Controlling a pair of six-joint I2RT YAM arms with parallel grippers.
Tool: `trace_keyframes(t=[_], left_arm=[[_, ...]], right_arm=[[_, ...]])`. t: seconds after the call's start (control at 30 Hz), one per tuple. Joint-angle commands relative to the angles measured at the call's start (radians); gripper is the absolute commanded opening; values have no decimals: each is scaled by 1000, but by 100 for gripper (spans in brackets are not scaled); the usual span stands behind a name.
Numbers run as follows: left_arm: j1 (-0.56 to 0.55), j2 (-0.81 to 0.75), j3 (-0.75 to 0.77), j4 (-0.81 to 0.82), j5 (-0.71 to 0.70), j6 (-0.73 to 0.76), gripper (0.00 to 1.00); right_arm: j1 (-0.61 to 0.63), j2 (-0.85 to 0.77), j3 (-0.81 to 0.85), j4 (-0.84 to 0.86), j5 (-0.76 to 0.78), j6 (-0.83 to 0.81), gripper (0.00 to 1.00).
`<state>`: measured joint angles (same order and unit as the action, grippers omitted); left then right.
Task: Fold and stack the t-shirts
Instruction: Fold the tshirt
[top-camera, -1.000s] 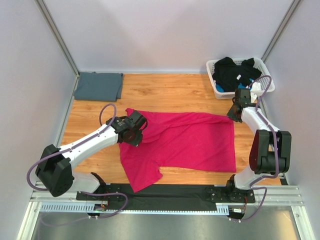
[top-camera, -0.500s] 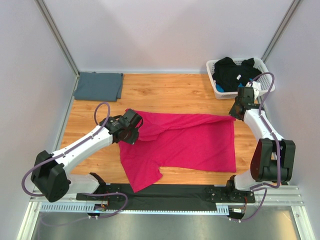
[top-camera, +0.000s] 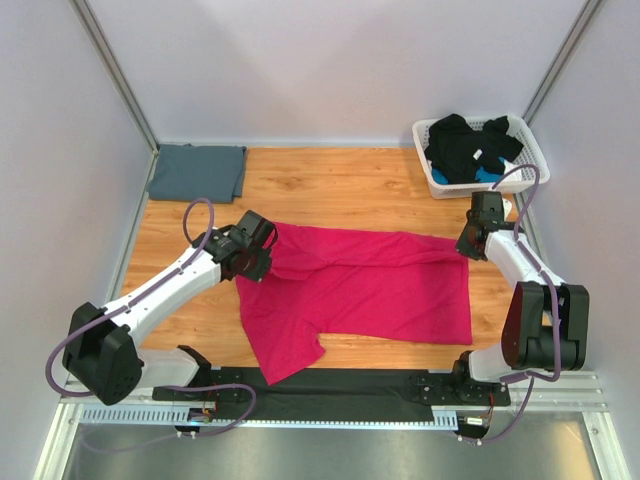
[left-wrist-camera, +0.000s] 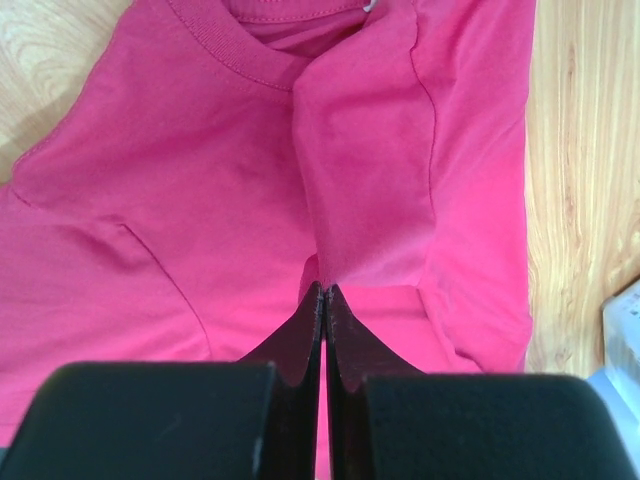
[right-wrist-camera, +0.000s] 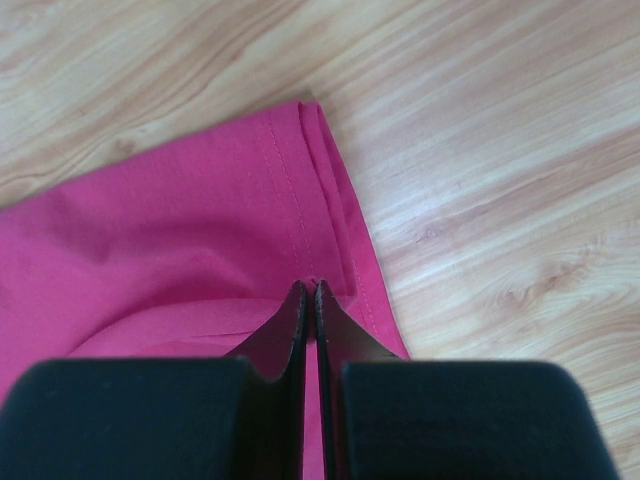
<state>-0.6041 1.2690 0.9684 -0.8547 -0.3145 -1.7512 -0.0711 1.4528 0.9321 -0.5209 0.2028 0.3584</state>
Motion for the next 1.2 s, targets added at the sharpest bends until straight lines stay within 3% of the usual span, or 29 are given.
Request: trace_keyframes(t=[0.0, 1.17], left_arm=[[13, 13, -4, 32, 9, 38, 0], [193, 3, -8, 68, 11, 168, 0]], right_arm=[[-4, -9, -19, -13, -8, 27, 0], [-2, 66, -22, -80, 66, 25, 0]])
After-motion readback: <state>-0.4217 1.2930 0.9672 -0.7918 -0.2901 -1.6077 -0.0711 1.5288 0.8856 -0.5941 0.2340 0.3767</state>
